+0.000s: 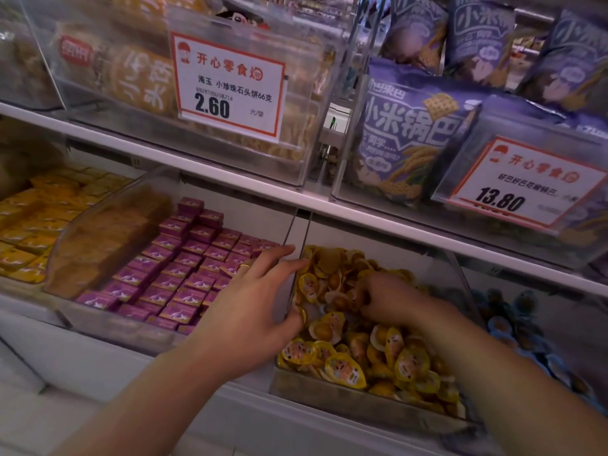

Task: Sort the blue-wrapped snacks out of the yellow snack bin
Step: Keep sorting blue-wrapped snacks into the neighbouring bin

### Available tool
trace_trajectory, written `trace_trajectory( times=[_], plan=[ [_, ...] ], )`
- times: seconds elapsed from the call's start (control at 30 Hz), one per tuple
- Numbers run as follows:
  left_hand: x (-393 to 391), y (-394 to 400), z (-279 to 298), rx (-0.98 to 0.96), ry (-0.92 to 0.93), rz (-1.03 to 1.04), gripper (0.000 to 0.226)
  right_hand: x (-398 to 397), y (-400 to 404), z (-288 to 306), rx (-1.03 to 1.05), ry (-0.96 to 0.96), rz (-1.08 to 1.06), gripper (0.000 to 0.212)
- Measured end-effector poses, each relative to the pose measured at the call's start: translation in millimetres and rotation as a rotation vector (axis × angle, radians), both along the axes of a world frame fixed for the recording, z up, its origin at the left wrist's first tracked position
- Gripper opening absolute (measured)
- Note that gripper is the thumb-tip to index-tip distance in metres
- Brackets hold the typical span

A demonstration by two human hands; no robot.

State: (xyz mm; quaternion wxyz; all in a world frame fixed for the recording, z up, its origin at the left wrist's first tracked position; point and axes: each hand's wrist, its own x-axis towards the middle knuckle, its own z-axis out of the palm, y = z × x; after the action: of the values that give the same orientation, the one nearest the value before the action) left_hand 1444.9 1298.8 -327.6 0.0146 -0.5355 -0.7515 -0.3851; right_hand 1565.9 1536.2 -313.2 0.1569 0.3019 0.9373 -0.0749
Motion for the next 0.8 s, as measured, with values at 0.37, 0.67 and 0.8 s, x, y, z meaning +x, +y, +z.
trace_trajectory(
  times=[0.37,0.67,0.8],
  plan=[
    [5.2,1.8,0.9,-0.005,0.009,0.038,0.065,-22.4,-45.3,-21.8,-0.064,-0.030,0.138,0.048],
    [6.1,0.6,1.7,-0.021,-0.004,0.026,0.064,-17.8,-45.1,2.6,-0.191,-0.288,0.242,0.060],
    [6.1,-0.6,2.3,-0.014,-0.011,0.014,0.063,-20.9,-33.9,-2.9,-0.273,-0.234,0.194,0.044]
  ],
)
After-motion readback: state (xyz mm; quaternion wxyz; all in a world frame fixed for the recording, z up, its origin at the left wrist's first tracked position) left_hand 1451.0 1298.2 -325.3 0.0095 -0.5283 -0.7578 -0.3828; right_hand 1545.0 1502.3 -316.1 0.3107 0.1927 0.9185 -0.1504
